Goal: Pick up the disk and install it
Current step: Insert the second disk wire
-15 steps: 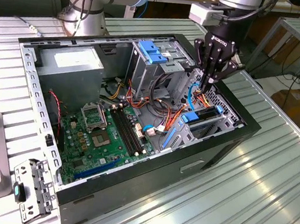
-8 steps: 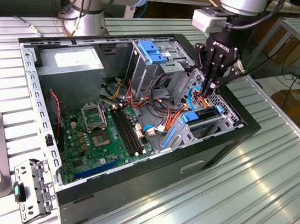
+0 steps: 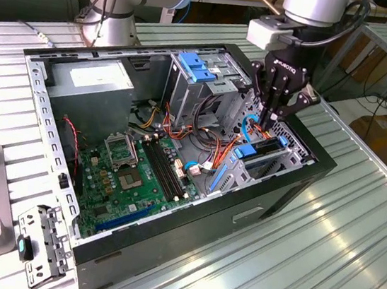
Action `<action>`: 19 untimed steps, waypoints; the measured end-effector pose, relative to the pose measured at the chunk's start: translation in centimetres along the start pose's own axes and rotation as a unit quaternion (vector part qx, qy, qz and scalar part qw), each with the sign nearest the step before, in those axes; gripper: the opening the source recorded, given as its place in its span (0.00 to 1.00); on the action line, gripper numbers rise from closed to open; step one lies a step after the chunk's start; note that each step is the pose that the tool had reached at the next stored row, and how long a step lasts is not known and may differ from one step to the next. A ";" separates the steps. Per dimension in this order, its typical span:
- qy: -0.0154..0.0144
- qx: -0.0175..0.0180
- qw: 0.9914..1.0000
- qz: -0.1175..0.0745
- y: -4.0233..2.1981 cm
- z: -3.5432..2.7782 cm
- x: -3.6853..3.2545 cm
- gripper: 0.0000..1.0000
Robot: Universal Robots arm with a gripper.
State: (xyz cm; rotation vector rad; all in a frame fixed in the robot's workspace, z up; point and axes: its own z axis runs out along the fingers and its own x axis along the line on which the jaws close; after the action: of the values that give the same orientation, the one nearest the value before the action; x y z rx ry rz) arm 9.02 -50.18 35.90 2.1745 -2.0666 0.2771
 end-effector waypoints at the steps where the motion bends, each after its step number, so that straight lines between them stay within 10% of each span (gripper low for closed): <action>1: 0.000 0.000 1.000 -0.002 0.06 0.04 0.06 0.16; 12: -0.001 0.003 1.000 -0.006 0.34 0.09 0.21 0.16; 19: -0.005 0.016 1.000 -0.008 0.92 0.27 0.72 0.16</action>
State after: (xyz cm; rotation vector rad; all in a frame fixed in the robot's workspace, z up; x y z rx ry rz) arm 8.15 -50.99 35.77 2.2149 -2.0623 0.3002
